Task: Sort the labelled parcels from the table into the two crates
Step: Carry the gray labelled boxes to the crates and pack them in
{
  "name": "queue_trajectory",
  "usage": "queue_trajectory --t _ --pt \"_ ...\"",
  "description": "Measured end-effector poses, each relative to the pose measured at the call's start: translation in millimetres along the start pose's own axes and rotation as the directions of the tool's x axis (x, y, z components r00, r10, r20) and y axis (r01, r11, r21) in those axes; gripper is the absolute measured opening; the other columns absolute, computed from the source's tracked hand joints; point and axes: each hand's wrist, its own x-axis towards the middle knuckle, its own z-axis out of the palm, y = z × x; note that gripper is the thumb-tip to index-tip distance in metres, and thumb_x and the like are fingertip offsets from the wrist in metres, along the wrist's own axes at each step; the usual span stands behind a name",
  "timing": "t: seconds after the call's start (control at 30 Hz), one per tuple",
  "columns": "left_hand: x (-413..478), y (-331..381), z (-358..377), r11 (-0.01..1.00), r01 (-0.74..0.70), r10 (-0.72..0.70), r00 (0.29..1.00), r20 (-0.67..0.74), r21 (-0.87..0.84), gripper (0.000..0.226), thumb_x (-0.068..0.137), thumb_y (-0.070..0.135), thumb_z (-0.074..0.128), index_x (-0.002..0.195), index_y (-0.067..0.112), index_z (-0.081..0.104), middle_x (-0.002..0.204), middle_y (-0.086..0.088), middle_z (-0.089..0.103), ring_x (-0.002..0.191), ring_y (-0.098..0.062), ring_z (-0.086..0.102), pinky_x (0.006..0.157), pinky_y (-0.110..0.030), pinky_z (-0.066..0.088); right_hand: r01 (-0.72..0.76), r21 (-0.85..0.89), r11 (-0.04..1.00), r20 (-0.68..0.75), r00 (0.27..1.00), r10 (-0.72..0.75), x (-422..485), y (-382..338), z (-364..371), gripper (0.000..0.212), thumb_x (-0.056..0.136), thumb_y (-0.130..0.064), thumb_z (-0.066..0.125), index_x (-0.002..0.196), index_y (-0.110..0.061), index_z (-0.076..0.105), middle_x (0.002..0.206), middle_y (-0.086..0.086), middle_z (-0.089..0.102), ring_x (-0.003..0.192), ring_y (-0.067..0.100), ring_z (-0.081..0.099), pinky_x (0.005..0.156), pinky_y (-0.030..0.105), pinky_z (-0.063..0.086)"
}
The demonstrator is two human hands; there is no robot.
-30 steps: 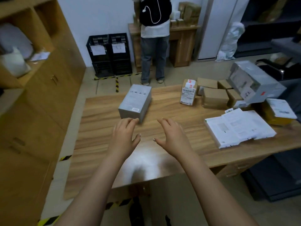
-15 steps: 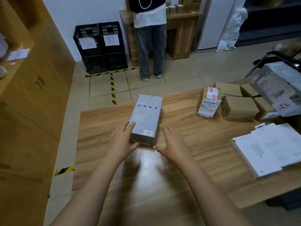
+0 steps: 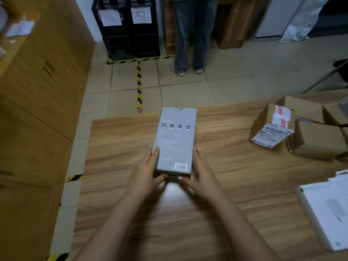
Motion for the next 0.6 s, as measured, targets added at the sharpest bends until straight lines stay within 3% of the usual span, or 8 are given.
queue_trajectory --t 0.1,0.2,0.3,0.4,0.5,0.6 --pt "-21.8 3.0 8.5 0.997 0.031 -0.033 0.999 -0.03 -0.073 0.093 0.073 0.024 0.083 0.15 0.014 0.031 0.154 -0.009 0.033 0.142 -0.021 0.032 0.107 -0.021 0.027 0.048 0.074 0.996 0.065 0.996 -0.053 -7.8 0.2 -13.2 0.114 0.077 -0.044 0.078 0.154 -0.041 -0.007 0.164 -0.008 -0.008 0.148 0.004 -0.012 0.115 0.019 0.007" --pt "-36.9 0.0 15.5 0.991 0.079 -0.08 0.997 -0.004 -0.109 0.094 0.072 0.027 0.084 0.148 0.009 0.033 0.151 -0.009 0.039 0.139 -0.022 0.037 0.106 -0.013 0.021 0.095 0.073 0.993 0.102 0.99 -0.102 -13.3 -8.8 -27.0 0.107 0.079 -0.031 0.08 0.146 -0.058 0.001 0.162 -0.01 -0.01 0.143 -0.004 -0.007 0.113 0.018 0.015" --pt "-42.8 -0.9 9.3 0.992 0.064 -0.064 0.998 0.0 -0.105 0.096 0.073 0.026 0.083 0.15 0.012 0.027 0.154 0.001 0.027 0.143 -0.016 0.027 0.105 -0.001 0.007 0.159 0.043 0.986 0.086 0.983 -0.162 -12.2 -22.8 -31.2 0.098 0.079 -0.022 0.08 0.141 -0.063 0.016 0.163 -0.011 -0.004 0.145 0.0 0.006 0.117 0.026 0.025" --pt "-45.0 5.1 -7.3 0.992 0.026 -0.032 0.998 -0.047 -0.126 0.104 0.076 0.024 0.08 0.151 0.03 0.009 0.149 0.022 0.006 0.139 0.007 0.008 0.1 0.005 0.001 0.22 0.005 0.975 0.083 0.972 -0.22 -7.9 -34.5 -27.6 0.087 0.08 -0.017 0.079 0.137 -0.059 0.029 0.162 -0.013 0.003 0.147 0.005 0.016 0.115 0.022 0.026" --pt "-46.7 11.4 -21.1 0.995 -0.004 -0.002 0.998 -0.063 -0.1 0.105 0.079 0.027 0.077 0.148 0.042 0.0 0.149 0.027 -0.001 0.137 0.01 0.006 0.103 -0.005 0.013 0.245 -0.026 0.969 0.102 0.965 -0.241 -5.7 -46.5 -19.1 0.075 0.083 -0.017 0.076 0.144 -0.039 0.039 0.162 -0.015 0.006 0.14 -0.002 0.021 0.107 0.015 0.026" --pt "-48.9 5.8 -26.2 1.0 0.014 -0.015 0.998 -0.057 -0.009 0.098 0.081 0.035 0.074 0.148 0.044 0.004 0.158 0.017 -0.004 0.144 -0.007 0.016 0.107 -0.024 0.029 0.235 -0.017 0.972 0.102 0.967 -0.232 -3.8 -55.4 -9.9 0.079 0.083 -0.016 0.075 0.148 -0.032 0.035 0.161 -0.012 0.012 0.141 0.0 0.022 0.111 0.02 0.029"
